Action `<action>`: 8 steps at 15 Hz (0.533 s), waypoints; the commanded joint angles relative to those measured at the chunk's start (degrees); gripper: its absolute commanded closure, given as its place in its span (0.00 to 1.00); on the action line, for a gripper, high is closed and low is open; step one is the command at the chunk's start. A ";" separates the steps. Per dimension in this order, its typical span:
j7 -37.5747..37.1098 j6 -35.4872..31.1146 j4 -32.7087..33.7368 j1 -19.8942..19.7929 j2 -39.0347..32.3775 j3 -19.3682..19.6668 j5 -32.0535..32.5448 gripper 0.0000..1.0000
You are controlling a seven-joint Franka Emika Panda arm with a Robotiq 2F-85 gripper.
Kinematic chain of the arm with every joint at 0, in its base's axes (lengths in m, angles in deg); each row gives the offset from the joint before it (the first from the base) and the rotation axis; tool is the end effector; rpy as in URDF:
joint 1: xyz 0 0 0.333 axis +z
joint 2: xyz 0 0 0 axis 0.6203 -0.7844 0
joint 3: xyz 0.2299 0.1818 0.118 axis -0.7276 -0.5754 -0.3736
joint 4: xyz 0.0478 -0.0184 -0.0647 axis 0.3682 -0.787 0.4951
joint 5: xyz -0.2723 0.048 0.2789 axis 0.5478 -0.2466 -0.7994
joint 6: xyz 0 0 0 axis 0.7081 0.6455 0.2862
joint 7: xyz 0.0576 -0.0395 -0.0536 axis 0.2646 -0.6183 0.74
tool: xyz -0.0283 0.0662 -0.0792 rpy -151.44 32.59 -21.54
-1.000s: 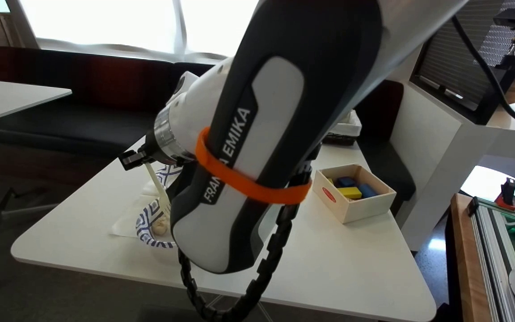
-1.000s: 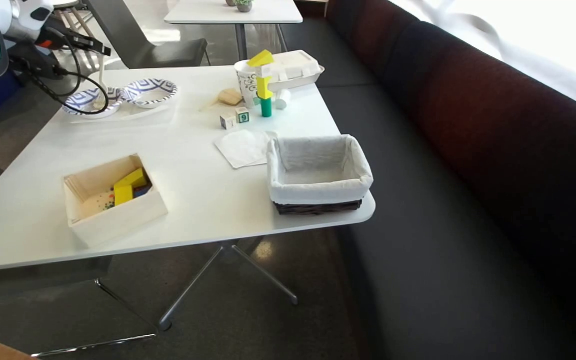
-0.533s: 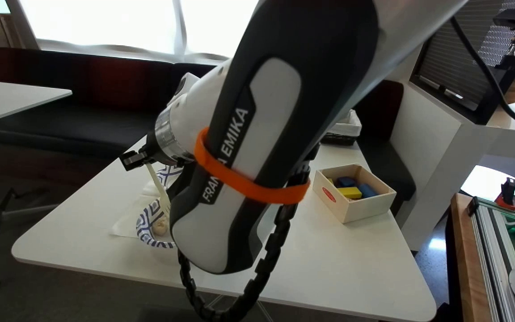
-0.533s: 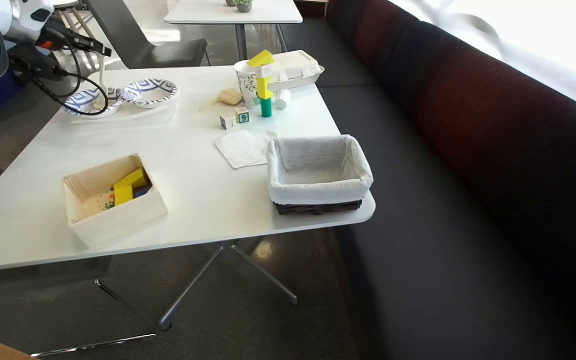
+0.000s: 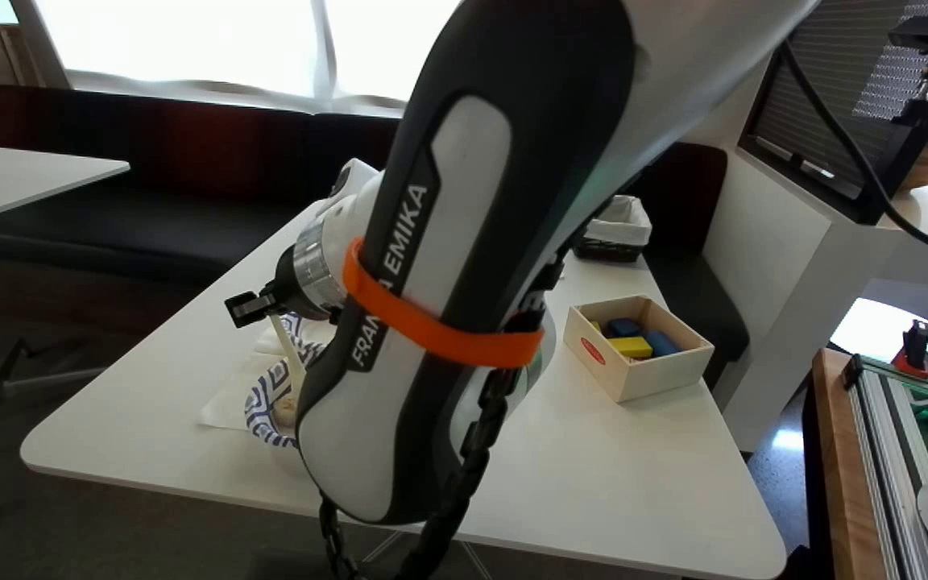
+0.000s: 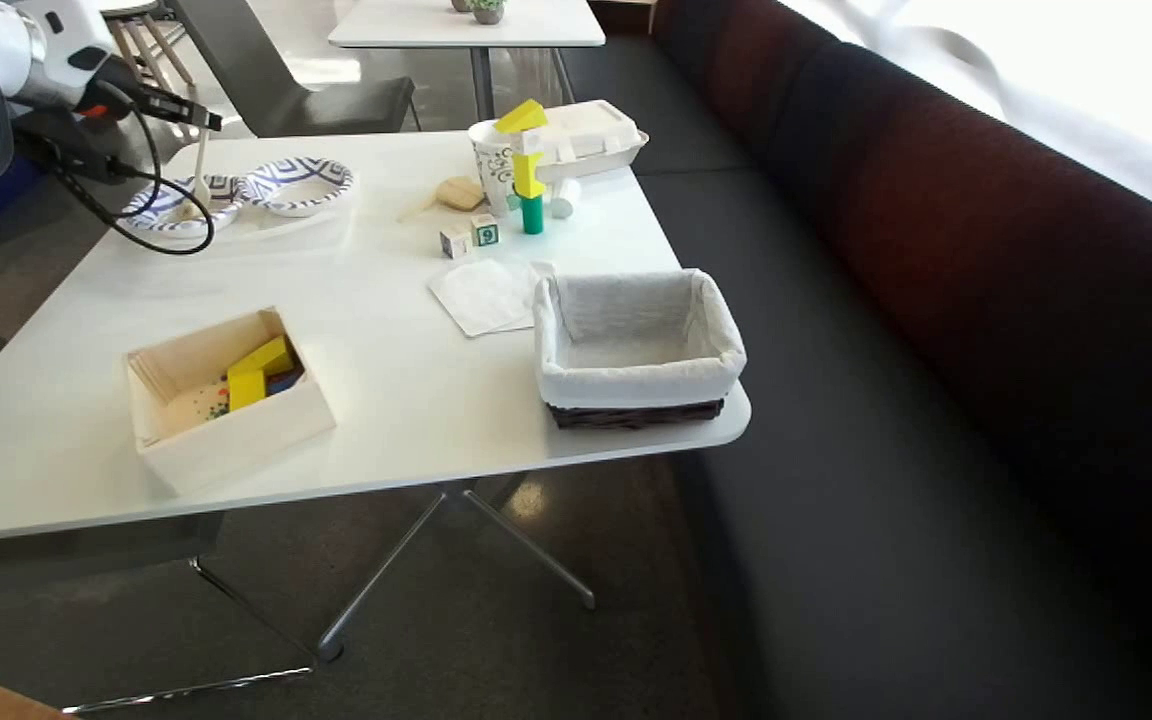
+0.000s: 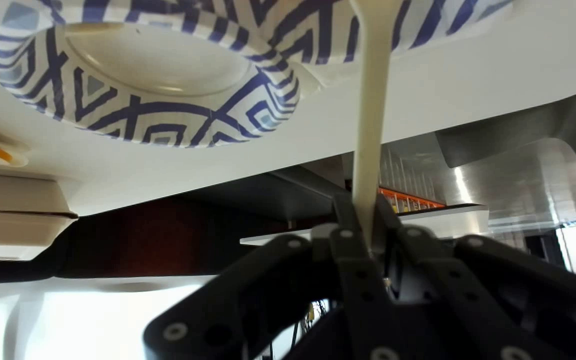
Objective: Use the fork to scoop to pick up the contents inside the bowl to the left and put it in the bowl to the right
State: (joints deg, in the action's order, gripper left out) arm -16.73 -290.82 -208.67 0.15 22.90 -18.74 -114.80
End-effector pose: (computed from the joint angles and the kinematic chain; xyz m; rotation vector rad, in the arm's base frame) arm 0.5524 0.1917 0.1642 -2.7616 0.1345 -1.4473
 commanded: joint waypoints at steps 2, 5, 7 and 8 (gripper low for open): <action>2.80 -1.45 0.13 -5.03 0.00 -6.02 -1.74 0.97; 3.64 -1.54 0.19 -6.95 0.06 -7.80 -1.72 0.97; 4.46 -1.29 0.16 -7.85 0.48 -8.47 -1.63 0.97; 5.06 -0.97 0.14 -8.01 0.90 -8.51 -1.91 0.97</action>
State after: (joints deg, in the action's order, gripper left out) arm -14.57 -291.51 -208.34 -6.36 23.02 -25.36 -114.81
